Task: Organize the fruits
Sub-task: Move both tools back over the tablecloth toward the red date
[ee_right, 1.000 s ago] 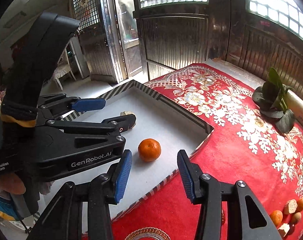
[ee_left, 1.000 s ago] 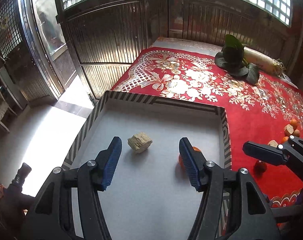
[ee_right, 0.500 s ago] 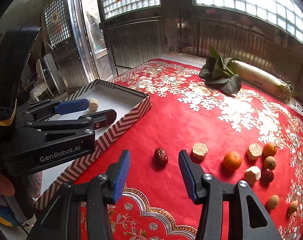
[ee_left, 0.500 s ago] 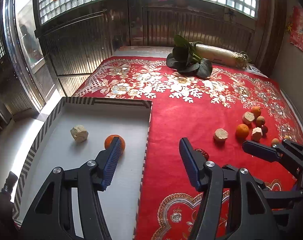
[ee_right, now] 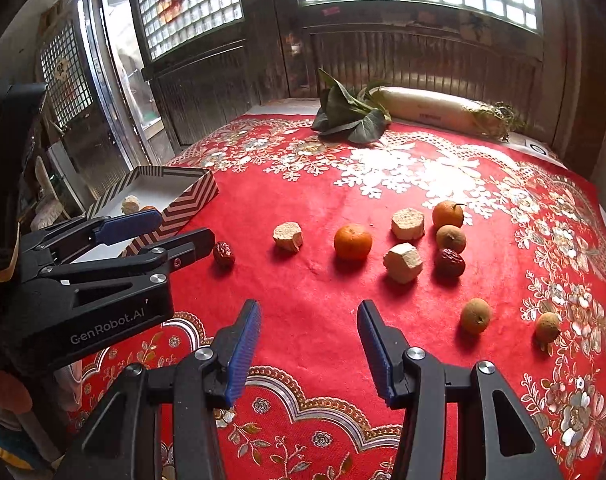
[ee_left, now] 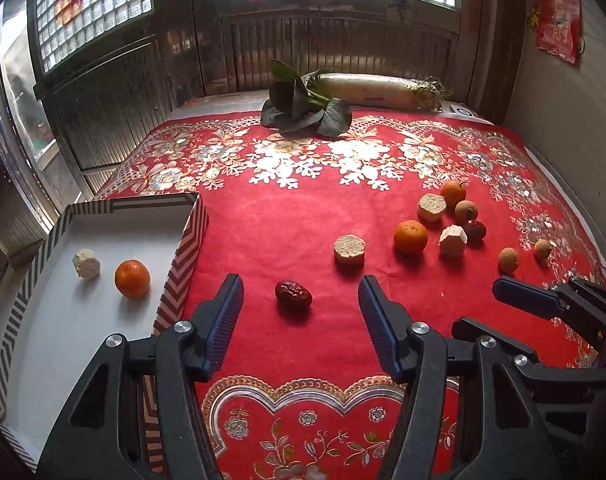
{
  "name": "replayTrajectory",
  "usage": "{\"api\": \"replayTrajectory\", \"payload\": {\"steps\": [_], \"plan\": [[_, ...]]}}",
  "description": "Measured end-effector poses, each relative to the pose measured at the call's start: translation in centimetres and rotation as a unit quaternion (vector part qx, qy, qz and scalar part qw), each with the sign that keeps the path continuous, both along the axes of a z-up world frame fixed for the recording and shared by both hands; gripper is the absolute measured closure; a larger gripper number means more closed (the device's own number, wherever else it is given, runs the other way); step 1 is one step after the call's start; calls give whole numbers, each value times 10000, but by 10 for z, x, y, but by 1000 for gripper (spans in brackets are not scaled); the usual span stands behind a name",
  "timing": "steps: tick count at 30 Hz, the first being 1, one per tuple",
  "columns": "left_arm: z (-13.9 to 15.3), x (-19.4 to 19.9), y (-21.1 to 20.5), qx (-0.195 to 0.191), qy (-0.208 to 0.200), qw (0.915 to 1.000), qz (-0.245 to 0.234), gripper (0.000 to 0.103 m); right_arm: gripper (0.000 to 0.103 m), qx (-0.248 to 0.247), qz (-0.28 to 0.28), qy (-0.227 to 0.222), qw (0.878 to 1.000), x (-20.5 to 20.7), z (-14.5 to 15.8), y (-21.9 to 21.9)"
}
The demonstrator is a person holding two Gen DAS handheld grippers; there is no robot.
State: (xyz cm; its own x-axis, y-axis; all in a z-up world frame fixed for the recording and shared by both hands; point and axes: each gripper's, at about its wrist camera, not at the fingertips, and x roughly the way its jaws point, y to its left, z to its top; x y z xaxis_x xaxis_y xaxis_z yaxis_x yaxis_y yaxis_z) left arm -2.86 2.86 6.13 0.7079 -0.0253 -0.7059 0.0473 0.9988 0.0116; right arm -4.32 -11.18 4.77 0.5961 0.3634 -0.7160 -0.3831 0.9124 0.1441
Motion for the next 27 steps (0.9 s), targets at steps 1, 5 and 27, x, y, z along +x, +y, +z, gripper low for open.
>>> {"api": "replayTrajectory", "payload": {"steps": [1,5,27], "plan": [[-1,0,-1,-14,5,10000,-12,43,55,15,-35,13,10000,-1,-2,-4],[-9,1,-9,-20,102,9999,-46,43,54,45,-133,74,9999,0,-7,-16],[-28,10,-11,-132,411,9990,-97,43,54,96,-139,204,9996,2,-18,-30]]}}
